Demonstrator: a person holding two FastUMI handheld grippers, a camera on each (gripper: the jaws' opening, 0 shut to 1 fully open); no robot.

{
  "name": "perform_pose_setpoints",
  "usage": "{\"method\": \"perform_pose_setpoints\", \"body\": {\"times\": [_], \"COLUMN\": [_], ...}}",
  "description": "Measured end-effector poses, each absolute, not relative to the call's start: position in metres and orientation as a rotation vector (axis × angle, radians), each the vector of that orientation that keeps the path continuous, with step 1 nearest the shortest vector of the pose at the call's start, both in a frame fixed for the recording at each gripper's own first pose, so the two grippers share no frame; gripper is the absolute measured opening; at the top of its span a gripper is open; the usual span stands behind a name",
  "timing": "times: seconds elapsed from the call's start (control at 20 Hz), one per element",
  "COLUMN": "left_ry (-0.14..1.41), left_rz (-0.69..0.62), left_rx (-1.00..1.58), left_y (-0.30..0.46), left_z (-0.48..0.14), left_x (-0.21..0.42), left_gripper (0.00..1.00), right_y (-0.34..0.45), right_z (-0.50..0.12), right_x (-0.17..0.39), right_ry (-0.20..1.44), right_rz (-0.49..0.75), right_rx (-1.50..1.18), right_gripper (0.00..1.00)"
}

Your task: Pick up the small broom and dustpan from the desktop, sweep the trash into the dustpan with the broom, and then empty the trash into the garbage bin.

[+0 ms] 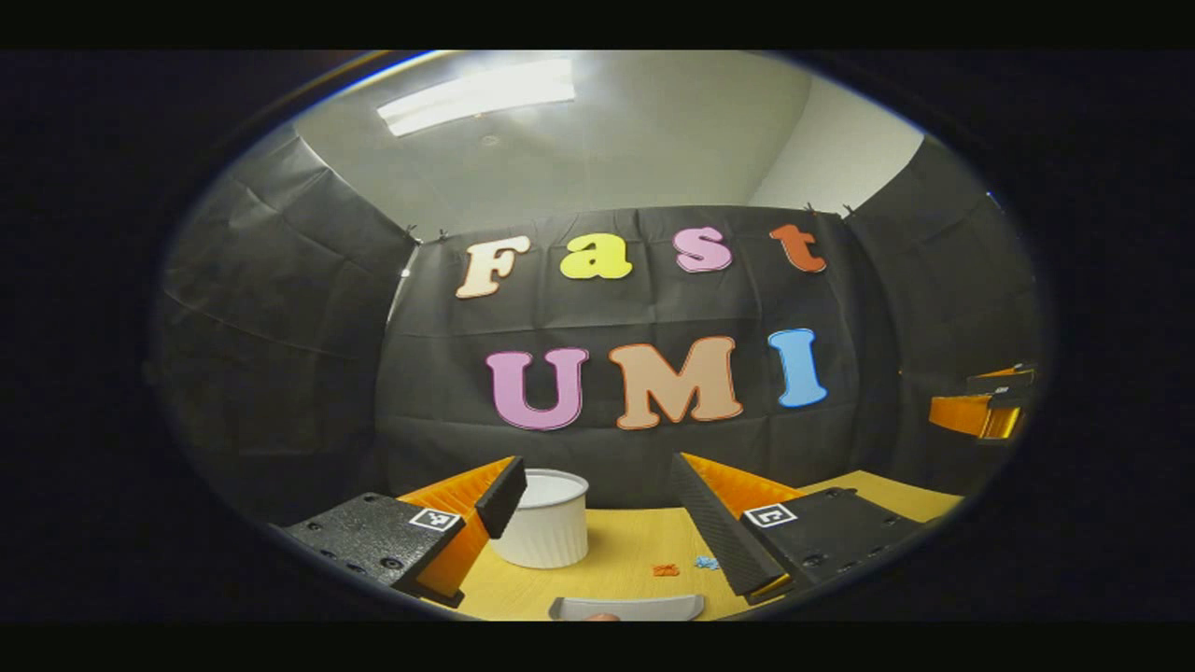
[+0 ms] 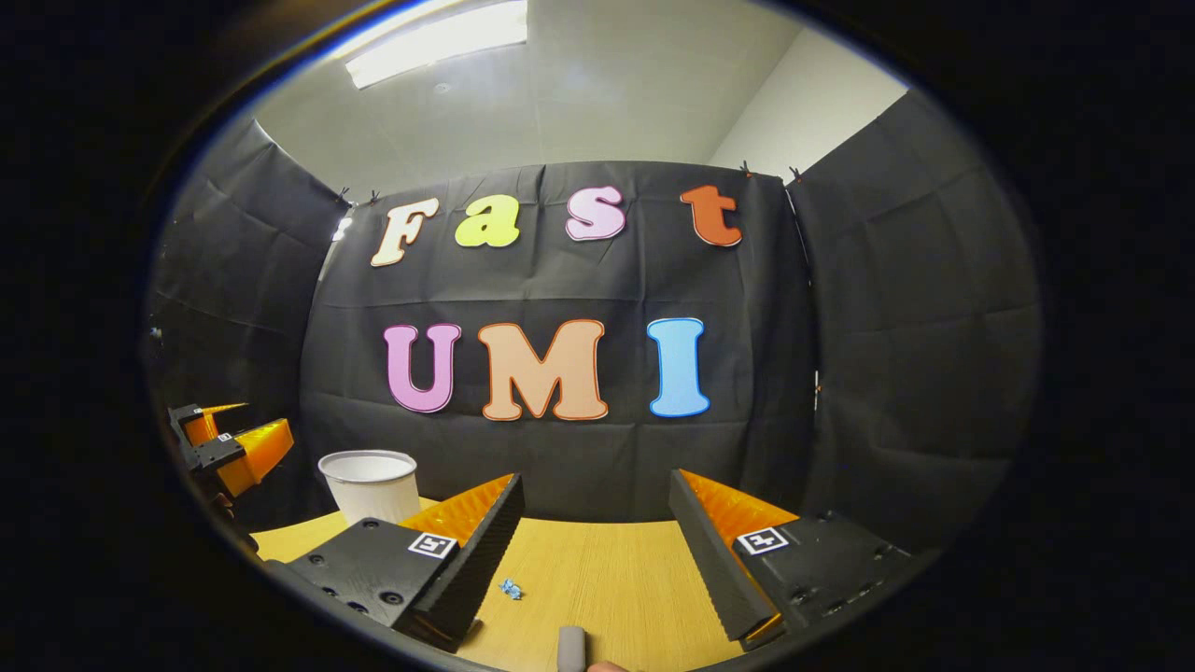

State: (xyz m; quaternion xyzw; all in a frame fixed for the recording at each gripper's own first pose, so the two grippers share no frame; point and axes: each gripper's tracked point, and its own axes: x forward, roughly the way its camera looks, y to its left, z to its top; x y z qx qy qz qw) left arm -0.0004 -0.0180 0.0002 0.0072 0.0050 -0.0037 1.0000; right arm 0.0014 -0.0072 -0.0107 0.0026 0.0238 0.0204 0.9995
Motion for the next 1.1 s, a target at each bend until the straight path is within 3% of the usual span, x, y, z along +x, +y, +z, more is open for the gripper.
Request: {"method": "perform_pose_setpoints", "body": {"times": [0.65, 0.7, 1.1], "left_ry": [0.133, 0.168, 0.559], "left_rz": [0.004, 0.012, -0.022], "left_rx": [0.001, 0.014, -0.016], "left_y": [-0.054, -0.052, -0.041], "left_z": [-0.034, -0.046, -0.186], "left_x": [-0.024, -0.028, -0.064], "left_gripper": [0.94, 0.97, 0.95], "right_y": [-0.016, -0.016, 0.005], "right_z": [-0.058, -0.070, -0.211], "right_x": [-0.008, -0.010, -0.032], "right_ry": [0.179, 0.206, 0.552], "right_rz": [0.190, 0.209, 0.253], "right_rx": [0.036, 0.042, -0.006], "right_gripper": [0.92, 0.93, 0.93]}}
